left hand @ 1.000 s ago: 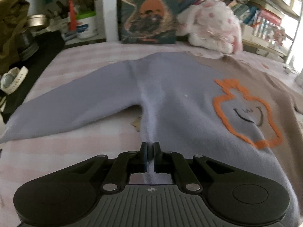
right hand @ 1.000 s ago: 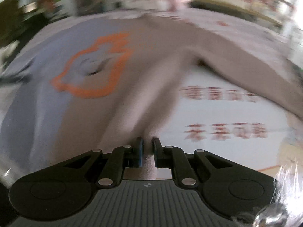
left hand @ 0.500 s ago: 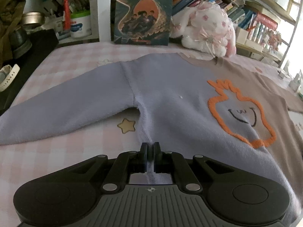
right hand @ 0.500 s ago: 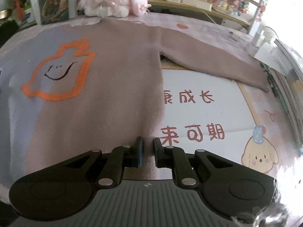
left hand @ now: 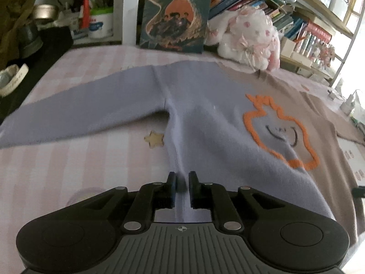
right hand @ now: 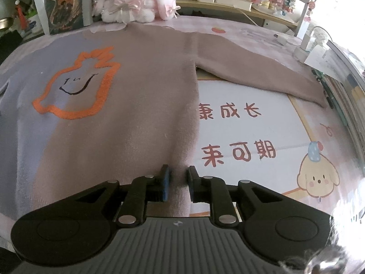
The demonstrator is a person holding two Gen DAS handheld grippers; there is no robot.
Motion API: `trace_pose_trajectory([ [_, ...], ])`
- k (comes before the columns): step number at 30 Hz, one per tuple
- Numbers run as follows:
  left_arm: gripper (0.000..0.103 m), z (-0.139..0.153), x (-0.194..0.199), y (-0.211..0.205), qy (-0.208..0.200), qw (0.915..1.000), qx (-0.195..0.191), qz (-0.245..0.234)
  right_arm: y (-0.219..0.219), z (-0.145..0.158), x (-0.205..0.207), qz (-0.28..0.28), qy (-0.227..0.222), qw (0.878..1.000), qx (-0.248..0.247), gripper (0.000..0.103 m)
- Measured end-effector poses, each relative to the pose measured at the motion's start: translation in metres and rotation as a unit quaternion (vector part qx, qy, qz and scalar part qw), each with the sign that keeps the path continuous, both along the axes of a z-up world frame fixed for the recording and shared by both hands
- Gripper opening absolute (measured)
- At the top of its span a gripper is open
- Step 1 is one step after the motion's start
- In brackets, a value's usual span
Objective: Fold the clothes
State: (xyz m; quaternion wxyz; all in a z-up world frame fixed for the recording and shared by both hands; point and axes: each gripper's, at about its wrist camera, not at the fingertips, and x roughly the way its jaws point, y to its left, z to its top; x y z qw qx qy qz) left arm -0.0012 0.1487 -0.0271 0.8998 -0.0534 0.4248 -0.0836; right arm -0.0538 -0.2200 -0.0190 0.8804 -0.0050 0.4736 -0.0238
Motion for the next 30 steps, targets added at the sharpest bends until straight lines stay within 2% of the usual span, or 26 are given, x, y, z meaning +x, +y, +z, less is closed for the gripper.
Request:
trace_pose_trajectory([
  [1,0.008,-0.001,-0.003,0.001,0.002,1.0,-0.003,0.0,0.0,0.0,0.0,-0.002,0.0,1.0,0.002,0.017],
  [4,0.004,-0.002,-0.009,-0.002,-0.012,0.9999,0.01,-0.007,-0.001,0.0,0.0,-0.009,0.0,1.0,0.006,0.016],
  [6,0.004,-0.003,-0.008,-0.001,-0.014,0.9998,0.014,-0.005,-0.002,0.0,0.0,-0.015,-0.003,1.0,0.005,0.012],
  [10,0.004,-0.006,-0.004,0.004,-0.009,0.9999,0.011,-0.004,-0.005,-0.002,-0.003,-0.055,-0.019,0.998,0.008,0.012],
  [14,0.004,-0.007,-0.007,0.0,-0.015,0.9992,0.029,-0.023,0.002,-0.003,-0.005,-0.048,-0.022,0.999,-0.013,0.012],
  [20,0.007,-0.001,-0.012,-0.002,-0.014,0.9997,0.021,-0.006,0.0,-0.004,-0.004,-0.053,-0.022,0.998,-0.011,0.014],
  [23,0.012,0.008,-0.023,-0.008,-0.025,0.9995,0.02,0.004,0.0,-0.004,-0.004,-0.053,-0.023,0.998,-0.011,0.016],
  [26,0.022,0.016,-0.034,-0.021,-0.033,0.9991,0.026,0.006,-0.004,-0.004,-0.005,-0.054,-0.025,0.998,0.0,0.02],
  [30,0.025,0.022,-0.045,-0.04,-0.021,0.9993,0.027,0.01,-0.014,-0.003,-0.007,-0.054,-0.02,0.998,0.024,0.04],
])
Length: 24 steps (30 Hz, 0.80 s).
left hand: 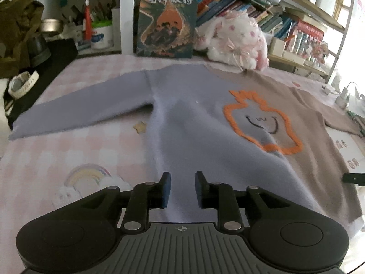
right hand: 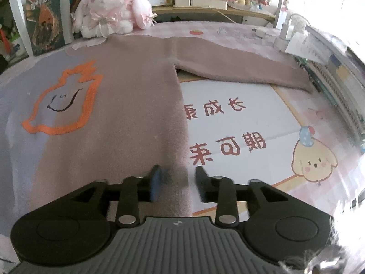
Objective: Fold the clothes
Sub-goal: 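Open both tools and release the flattened sweater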
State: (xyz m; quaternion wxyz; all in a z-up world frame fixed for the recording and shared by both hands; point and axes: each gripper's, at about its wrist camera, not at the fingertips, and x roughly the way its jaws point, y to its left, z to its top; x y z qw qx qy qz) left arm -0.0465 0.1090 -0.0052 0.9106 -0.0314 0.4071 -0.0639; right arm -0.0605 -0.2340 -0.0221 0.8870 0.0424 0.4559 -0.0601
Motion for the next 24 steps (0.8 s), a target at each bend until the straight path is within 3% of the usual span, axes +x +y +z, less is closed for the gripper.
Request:
trace_pose_trajectory([
  [2,0.027,0.003,-0.005,-0.01,0.002,1.0,0.001,0.0,-0.002,0.002,-0.003,0.007,0.002,1.0,0.007,0.044],
  [7,0.058,0.019,-0.021,-0.031,-0.009,0.9997,0.001,0.023,0.001,0.014,-0.013,0.021,-0.012,1.0,-0.001,0.063],
  [10,0.069,0.029,-0.034,-0.043,-0.026,0.9993,-0.005,0.026,0.008,0.029,-0.025,0.036,-0.042,0.998,-0.003,0.068],
  [13,0.078,0.035,-0.047,-0.055,-0.048,0.9984,0.004,0.03,0.015,0.039,-0.038,0.041,-0.073,0.996,-0.006,0.081],
  [24,0.079,0.038,-0.084,-0.07,-0.069,0.9957,0.03,0.054,0.029,0.034,-0.077,0.052,-0.106,0.993,-0.009,0.084],
])
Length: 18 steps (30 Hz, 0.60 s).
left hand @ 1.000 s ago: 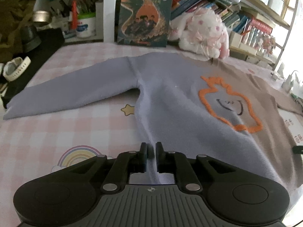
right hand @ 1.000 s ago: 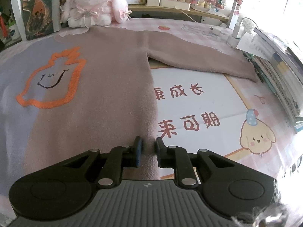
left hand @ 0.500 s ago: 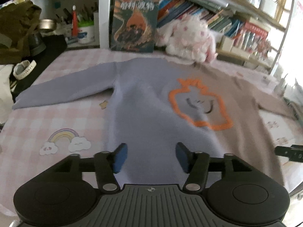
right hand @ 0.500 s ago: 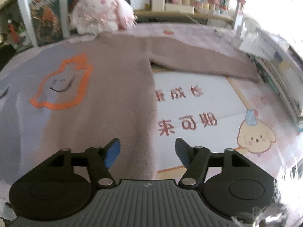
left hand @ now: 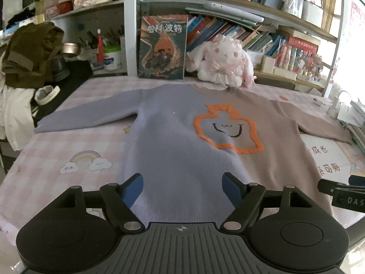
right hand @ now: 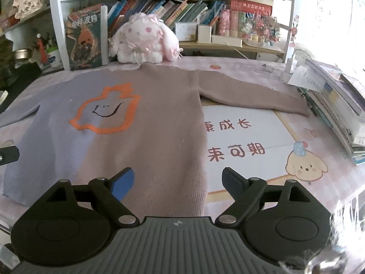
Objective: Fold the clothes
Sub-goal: 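Open both tools and release the flattened sweater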
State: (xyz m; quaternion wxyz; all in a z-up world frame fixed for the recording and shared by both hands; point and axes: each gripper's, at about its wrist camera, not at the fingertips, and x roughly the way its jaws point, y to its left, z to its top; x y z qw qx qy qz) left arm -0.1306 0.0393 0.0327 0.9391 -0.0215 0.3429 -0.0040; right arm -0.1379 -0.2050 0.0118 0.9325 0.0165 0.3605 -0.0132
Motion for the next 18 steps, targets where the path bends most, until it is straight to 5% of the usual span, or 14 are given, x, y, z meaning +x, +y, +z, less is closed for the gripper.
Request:
trace_pose_trajectory([
  [18,0.08,-0.0027,-0.0008,0.0028,0.001,0.9993,0.016,-0.033,0.0088,0.002,-0.0113,-0.013,-0.004,1.0,0.0,0.086],
])
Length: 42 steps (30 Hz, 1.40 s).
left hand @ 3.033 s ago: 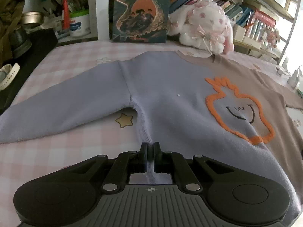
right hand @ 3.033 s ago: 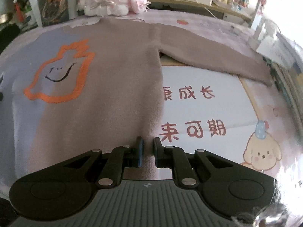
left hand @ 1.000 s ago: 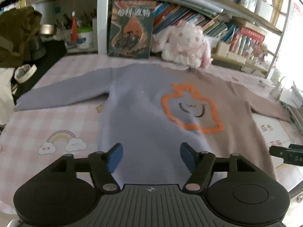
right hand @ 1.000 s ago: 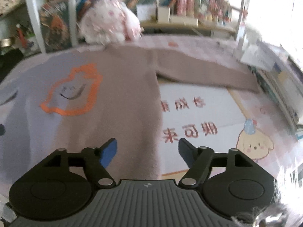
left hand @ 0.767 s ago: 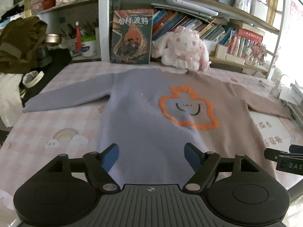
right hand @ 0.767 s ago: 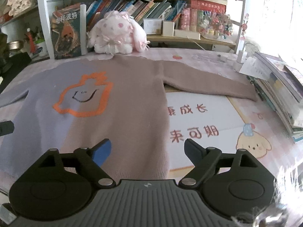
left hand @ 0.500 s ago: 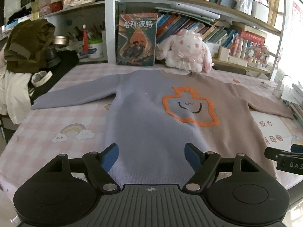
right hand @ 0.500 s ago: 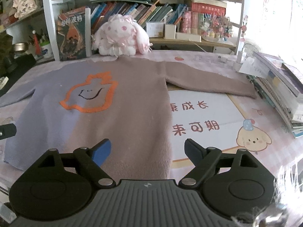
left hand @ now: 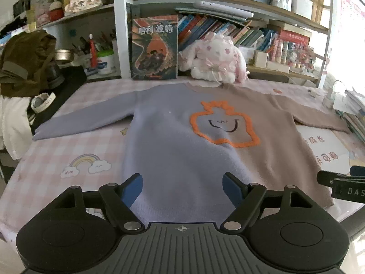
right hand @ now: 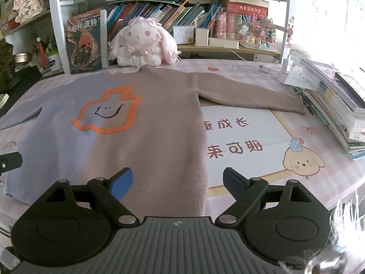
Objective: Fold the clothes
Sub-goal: 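Open both tools and release the flattened sweater, then grasp the lavender sleeve cuff with the left tool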
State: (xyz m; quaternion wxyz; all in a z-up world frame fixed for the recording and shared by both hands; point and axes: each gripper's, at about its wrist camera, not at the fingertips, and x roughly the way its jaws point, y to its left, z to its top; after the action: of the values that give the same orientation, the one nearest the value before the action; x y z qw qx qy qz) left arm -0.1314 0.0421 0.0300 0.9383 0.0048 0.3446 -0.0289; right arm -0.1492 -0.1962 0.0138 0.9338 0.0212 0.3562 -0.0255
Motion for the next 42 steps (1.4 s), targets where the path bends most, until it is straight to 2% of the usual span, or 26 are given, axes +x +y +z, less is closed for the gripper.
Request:
trace_pose_trajectory([
  [9,0.08,-0.003,0.017,0.04,0.003,0.999,-0.006,-0.043,0.034,0.002,0.0,-0.042,0.0,0.999,-0.012,0.086],
  [21,0.081,-0.005,0.052,0.124,0.017,0.9952,-0.026,-0.092,0.12,0.006,-0.002,-0.106,0.003,0.994,-0.026,0.087],
  [27,0.081,-0.01,0.065,0.161,0.024,0.9941,-0.031,-0.101,0.157,0.0,0.0,-0.132,0.011,0.991,-0.022,0.088],
  [35,0.081,-0.018,0.085,0.211,0.004,0.9978,-0.026,-0.061,0.188,0.002,0.005,-0.137,0.01,0.99,-0.034,0.088],
  [42,0.08,-0.031,0.112,0.262,-0.011,0.9993,-0.028,0.02,0.198,0.003,0.008,-0.138,0.016,0.989,-0.05,0.088],
])
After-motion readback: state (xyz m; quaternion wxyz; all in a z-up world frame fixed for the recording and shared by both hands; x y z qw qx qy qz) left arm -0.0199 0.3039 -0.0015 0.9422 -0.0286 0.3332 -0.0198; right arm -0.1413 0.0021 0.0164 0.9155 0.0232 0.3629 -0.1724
